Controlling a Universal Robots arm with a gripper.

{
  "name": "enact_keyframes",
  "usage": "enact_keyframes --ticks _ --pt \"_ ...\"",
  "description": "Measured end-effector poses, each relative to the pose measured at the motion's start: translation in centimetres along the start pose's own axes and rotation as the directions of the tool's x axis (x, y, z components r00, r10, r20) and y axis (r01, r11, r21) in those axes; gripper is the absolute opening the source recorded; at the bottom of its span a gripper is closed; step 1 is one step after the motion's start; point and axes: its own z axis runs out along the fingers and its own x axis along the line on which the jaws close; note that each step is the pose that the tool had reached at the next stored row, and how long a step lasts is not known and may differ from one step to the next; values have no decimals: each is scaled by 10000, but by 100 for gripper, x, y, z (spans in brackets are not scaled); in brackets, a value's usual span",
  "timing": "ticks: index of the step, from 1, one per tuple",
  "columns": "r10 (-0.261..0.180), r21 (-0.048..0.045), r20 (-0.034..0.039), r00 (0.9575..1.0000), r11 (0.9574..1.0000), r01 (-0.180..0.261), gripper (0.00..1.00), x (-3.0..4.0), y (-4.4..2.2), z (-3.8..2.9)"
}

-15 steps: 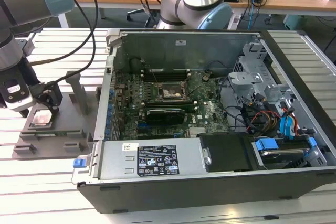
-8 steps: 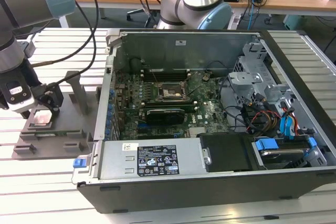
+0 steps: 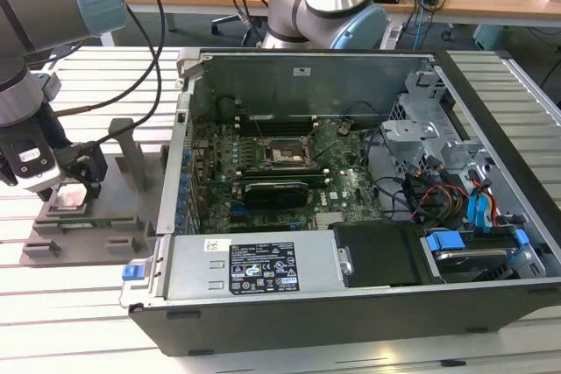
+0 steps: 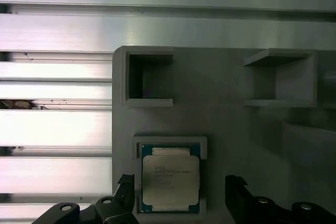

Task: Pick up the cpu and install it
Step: 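Pick up the cpu and move it towards the insertion slot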

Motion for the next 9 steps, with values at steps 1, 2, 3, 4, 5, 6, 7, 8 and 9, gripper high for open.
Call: enact_keyframes --ticks 1,2,3,4,5,6,7,8,9 --pt "0 -1 2 10000 10000 0 78 2 0 10" --pt "-1 -1 1 10000 10000 1 78 3 0 16" --pt "0 0 1 10000 10000 0 78 4 1 24" --pt "0 -1 1 10000 10000 0 78 5 1 29" --pt "0 -1 1 10000 10000 0 78 6 1 34" --pt "0 -1 1 10000 10000 0 78 9 1 43" --pt "0 0 0 10000 10000 0 78 11 1 48" --pt "1 0 1 10000 10000 -1 78 14 2 54" --pt "1 -1 3 10000 10000 -1 78 20 3 61"
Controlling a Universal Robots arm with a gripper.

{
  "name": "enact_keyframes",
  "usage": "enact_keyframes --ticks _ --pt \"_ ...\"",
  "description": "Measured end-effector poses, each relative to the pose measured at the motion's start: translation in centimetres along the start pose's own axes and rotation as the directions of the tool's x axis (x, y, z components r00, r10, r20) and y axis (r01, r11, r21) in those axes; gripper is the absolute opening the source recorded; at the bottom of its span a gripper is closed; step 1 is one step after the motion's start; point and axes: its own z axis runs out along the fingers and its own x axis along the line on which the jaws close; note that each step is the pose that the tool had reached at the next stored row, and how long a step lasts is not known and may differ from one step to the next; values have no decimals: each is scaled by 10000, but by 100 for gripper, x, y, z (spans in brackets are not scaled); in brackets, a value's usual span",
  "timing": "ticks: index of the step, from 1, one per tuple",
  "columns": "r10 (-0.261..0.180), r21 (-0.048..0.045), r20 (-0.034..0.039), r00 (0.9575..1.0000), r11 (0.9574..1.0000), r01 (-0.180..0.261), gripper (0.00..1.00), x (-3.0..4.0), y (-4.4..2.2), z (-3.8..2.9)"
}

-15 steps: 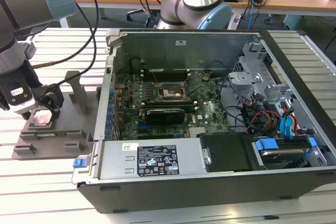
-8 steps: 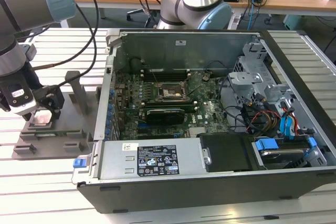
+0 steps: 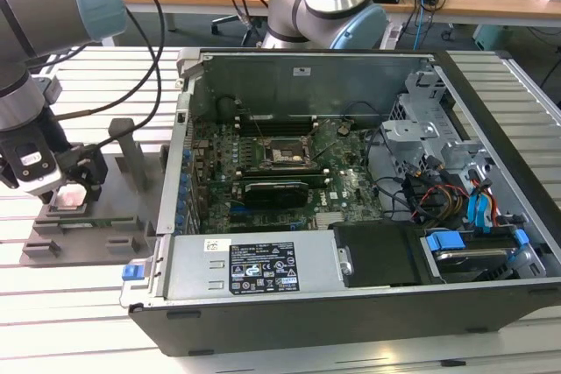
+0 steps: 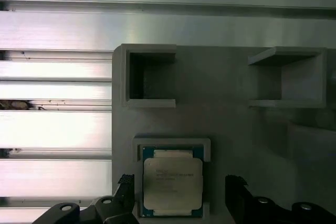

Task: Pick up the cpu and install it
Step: 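Pick up the cpu and move it towards the insertion slot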

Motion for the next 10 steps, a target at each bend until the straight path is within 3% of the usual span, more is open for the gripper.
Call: enact_keyframes --ticks 10 --pt "-1 1 -3 10000 10000 1 78 11 1 11"
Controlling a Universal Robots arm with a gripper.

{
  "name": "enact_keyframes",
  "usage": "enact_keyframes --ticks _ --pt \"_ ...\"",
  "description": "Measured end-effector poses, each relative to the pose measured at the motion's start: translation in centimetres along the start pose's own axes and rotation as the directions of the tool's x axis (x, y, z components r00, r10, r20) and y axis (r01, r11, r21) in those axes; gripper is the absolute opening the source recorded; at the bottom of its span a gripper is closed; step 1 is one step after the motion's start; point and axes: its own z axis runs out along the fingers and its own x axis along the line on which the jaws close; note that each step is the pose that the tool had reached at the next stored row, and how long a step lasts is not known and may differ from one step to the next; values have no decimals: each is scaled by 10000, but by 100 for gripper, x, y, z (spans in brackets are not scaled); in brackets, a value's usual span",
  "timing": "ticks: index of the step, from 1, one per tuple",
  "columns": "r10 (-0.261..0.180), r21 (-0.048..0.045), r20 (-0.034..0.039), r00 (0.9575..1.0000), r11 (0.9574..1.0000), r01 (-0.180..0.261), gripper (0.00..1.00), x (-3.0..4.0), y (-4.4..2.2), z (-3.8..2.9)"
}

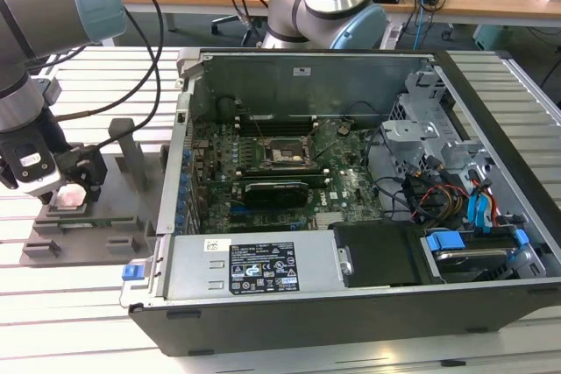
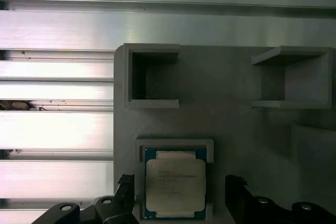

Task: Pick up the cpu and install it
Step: 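Pick up the cpu and move it towards the insertion slot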

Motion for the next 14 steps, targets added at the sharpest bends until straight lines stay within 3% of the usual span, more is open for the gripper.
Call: enact_keyframes --ticks 3,5,12,14 --pt "1 -1 0 10000 10000 -1 77 0 0 1" --pt "6 3 -12 10000 10000 -6 58 4 2 -2" --pt "1 0 0 10000 10000 -1 57 0 0 2" --pt "-6 -5 13 10000 10000 6 57 31 2 7"
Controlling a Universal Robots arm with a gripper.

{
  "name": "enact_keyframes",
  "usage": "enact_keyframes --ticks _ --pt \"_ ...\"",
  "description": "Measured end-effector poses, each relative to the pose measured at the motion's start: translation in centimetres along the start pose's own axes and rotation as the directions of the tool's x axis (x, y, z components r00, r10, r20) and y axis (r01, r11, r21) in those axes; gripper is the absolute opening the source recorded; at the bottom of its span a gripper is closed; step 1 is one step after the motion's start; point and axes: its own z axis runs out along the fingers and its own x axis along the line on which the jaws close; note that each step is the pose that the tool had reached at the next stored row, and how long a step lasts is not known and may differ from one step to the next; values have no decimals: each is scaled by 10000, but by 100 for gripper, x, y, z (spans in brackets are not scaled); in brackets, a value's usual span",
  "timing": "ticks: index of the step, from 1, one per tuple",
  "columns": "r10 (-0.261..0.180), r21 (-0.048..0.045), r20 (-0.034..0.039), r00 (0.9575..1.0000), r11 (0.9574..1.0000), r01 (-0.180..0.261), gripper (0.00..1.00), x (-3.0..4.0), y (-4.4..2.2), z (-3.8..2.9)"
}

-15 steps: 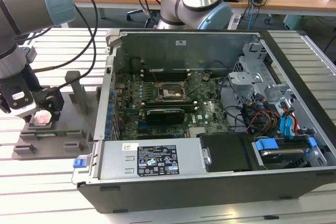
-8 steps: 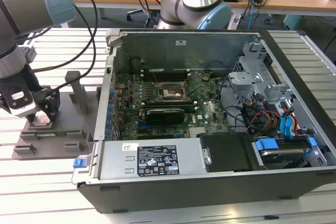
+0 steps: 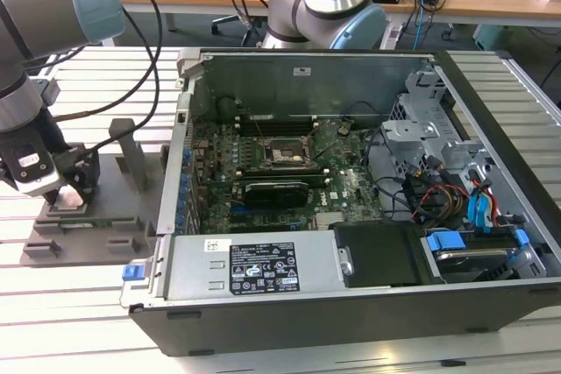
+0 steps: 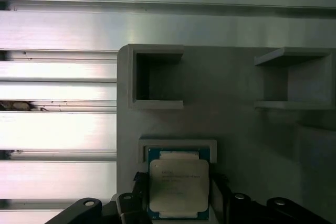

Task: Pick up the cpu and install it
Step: 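Pick up the cpu and move it towards the insertion slot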

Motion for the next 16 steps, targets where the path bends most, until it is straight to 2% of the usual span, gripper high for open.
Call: enact_keyframes --ticks 4,16 --pt "9 5 -12 10000 10000 -9 57 49 19 -7" --pt "8 5 -12 10000 10000 -8 55 70 19 -7"
